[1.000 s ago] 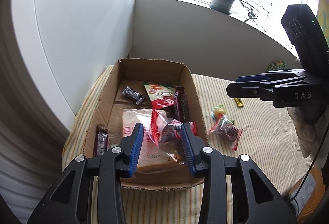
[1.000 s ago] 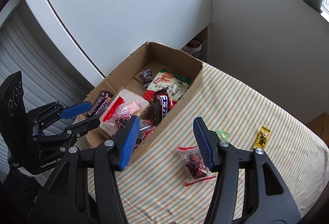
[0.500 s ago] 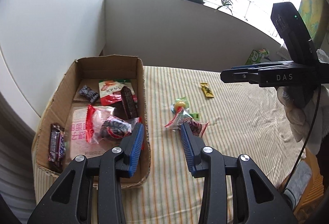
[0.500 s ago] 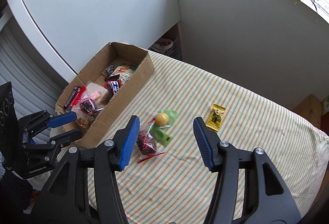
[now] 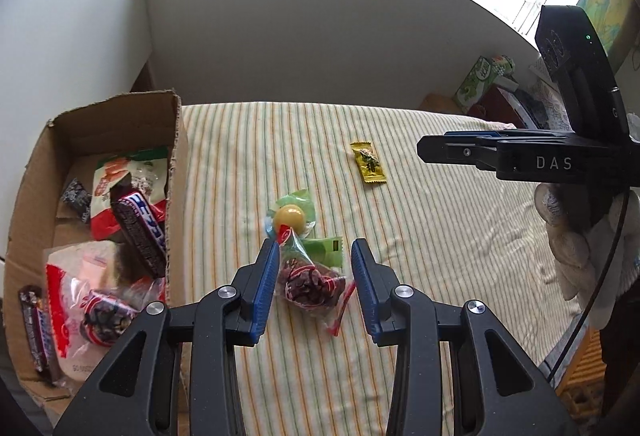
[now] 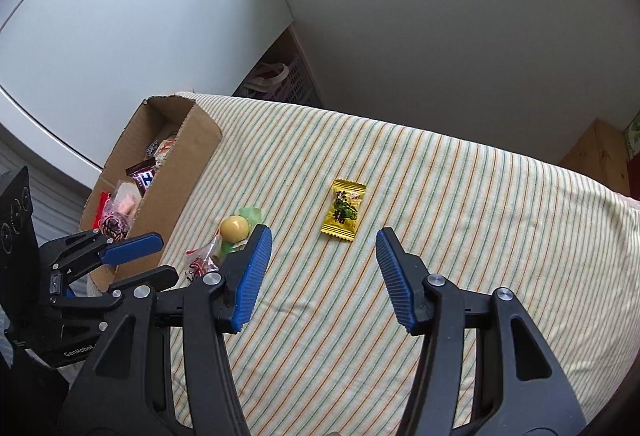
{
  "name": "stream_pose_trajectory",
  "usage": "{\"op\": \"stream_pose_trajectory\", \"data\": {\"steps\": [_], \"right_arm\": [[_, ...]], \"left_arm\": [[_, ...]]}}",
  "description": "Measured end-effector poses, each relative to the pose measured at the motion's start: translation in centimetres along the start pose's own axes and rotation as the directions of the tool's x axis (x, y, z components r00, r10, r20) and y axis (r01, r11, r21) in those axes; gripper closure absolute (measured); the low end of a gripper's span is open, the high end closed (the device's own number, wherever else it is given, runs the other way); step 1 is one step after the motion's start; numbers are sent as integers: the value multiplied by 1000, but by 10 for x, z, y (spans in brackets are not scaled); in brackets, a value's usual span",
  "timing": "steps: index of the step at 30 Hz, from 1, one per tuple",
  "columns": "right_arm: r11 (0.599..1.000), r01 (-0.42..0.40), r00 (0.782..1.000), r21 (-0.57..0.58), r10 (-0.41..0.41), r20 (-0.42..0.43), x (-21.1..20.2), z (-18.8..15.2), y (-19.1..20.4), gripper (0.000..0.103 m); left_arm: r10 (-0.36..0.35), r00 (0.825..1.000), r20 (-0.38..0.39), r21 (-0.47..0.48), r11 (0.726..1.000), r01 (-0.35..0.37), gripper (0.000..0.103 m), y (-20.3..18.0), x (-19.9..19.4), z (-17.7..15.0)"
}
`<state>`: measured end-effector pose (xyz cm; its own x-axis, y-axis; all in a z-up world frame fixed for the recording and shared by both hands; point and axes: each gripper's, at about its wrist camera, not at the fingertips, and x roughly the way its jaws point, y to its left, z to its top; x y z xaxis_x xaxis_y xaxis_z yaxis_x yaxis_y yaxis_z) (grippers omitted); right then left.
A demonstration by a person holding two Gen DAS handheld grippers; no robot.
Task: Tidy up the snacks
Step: 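Move both grippers back over the last sweets on the table, then grasp the yellow candy with right gripper while left grasps yellow ball candy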
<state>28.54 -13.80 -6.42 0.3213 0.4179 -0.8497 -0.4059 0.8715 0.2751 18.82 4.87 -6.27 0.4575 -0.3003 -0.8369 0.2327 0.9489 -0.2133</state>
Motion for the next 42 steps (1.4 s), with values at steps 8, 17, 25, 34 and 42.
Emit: {"op": "stream_pose_trajectory", "data": {"steps": [8,17,25,34,42], "right_arm": [[998,-19,998,56,23,-64,37,9,-10,46],[998,38,993,58,-31,-115,74,18,-7,48],[996,74,988,39,-68,-139,88,20,-1,51],[993,121,982,-9,-121,-143,94,22,12,51],[985,169,974,-38,-173,-147,95,21,12,78]], "left_arm": [[65,994,-88,56,997,-60,67,-11,31,18],[121,983,-138,77,991,-111,67,-12,54,21],[147,973,-181,85,987,-133,67,-7,70,18],[141,975,-172,69,989,-131,72,-2,72,16],[146,979,-143,83,987,-135,75,-8,72,16]]}}
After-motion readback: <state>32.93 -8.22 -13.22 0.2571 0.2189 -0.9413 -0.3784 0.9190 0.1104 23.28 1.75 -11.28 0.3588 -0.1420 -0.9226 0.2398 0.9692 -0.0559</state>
